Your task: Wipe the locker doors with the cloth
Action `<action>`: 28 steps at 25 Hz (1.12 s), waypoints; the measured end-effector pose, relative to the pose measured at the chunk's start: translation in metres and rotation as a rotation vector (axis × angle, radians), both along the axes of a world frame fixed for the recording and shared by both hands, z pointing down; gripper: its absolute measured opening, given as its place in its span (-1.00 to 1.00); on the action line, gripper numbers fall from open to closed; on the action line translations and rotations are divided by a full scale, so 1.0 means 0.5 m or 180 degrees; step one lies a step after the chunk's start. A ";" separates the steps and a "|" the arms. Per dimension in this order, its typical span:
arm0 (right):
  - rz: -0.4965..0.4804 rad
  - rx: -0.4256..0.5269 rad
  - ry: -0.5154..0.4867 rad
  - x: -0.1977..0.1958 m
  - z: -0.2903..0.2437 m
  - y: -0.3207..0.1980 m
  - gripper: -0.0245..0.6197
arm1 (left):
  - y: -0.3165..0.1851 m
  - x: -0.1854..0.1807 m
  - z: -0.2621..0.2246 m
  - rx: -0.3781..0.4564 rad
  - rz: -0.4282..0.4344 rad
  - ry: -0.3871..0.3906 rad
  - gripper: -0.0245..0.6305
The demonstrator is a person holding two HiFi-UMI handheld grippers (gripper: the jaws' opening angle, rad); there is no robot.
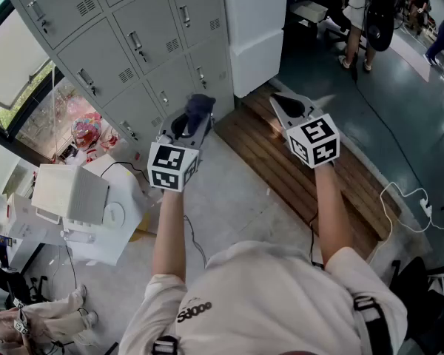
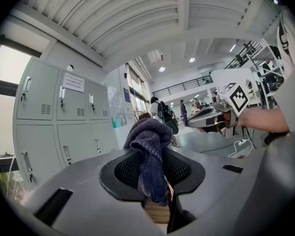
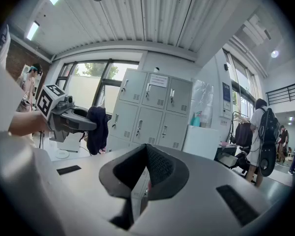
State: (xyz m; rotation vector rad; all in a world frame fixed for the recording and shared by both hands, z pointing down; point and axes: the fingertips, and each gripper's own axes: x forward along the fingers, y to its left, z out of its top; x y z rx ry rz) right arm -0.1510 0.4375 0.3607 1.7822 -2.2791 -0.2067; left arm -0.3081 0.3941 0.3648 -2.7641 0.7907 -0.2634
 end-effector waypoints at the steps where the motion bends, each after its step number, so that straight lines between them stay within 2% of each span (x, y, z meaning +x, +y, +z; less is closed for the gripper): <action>1: -0.0003 -0.0001 0.0004 0.001 0.000 0.002 -0.93 | 0.002 0.002 0.000 0.0004 0.0001 -0.0003 -0.57; 10: -0.0073 0.0040 -0.0066 0.023 -0.002 0.004 -0.93 | 0.004 0.025 0.006 -0.0008 -0.0041 -0.0029 -0.57; 15: -0.0099 -0.0050 -0.0041 0.061 0.007 0.004 -0.93 | 0.008 0.053 0.002 0.0030 -0.0100 -0.0053 -0.57; 21: -0.0363 -0.0139 -0.0258 0.103 0.020 0.014 -0.93 | 0.014 0.087 0.006 0.0020 -0.0262 -0.0037 -0.57; 28: -0.0475 -0.0144 -0.0288 0.147 0.036 -0.001 -0.93 | 0.004 0.120 0.016 0.0029 -0.0332 -0.0063 -0.57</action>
